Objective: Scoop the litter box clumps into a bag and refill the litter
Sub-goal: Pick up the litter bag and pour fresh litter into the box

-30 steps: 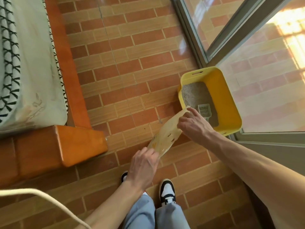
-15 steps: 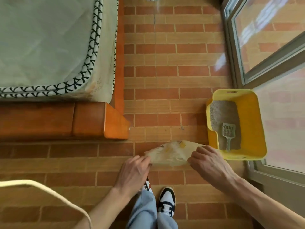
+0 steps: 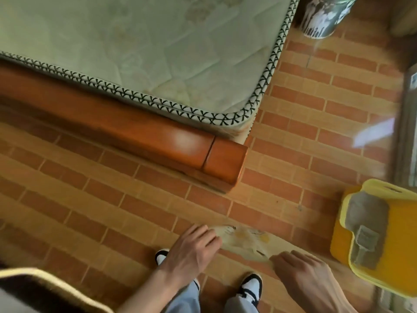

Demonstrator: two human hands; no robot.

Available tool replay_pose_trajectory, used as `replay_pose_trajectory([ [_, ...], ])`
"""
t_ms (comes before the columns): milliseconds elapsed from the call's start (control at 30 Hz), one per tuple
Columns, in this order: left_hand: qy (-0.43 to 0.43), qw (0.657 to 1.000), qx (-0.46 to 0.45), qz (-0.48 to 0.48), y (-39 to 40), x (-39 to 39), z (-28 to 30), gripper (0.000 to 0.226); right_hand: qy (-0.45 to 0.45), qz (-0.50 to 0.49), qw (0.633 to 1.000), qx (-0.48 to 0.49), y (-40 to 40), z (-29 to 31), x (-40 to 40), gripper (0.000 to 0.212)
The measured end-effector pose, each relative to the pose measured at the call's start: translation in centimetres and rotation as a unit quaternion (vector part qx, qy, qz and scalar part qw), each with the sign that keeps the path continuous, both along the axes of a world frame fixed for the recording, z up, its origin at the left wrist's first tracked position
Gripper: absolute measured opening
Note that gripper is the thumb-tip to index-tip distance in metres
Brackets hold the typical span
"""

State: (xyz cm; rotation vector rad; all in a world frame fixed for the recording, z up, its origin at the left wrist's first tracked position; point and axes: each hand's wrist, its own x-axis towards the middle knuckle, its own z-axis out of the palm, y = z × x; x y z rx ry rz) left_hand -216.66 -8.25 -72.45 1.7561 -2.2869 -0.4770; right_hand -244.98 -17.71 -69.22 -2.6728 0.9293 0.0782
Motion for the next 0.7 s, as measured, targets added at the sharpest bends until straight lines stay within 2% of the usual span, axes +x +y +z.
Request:
replay_pose_trajectory([
  [133,-0.003,0.999,-0.017,0.027,2.9,5.8,-0.2,0.011,-0.011,-0.027,1.0,0.012,2.1,-0.4,6.3,0.025],
  [267,-0.012,0.998,-0.028,0.051,6.0,11.8,0.1,0.012,-0.032,-0.048,0.998,0.034,4.6,-0.3,12.9,0.006],
  [400,0.002,0.996,-0.023,0.09,8.2,17.8,0.6,0.008,-0.031,-0.068,0.996,0.045,6.2,0.2,19.8,0.013],
  [533,0.007,0.993,-0.037,0.114,9.5,23.8,1.9,0.012,-0.037,-0.071,0.996,0.043,7.2,1.3,26.7,0.004],
  [633,-0.008,0.99,-0.046,0.134,10.3,28.0,2.3,0.009,-0.015,-0.048,0.998,0.04,7.3,1.4,30.9,0.012],
  [700,-0.017,0.987,-0.05,0.153,10.8,30.2,2.2,0.017,0.004,-0.036,0.999,0.034,7.1,1.3,33.6,0.02],
])
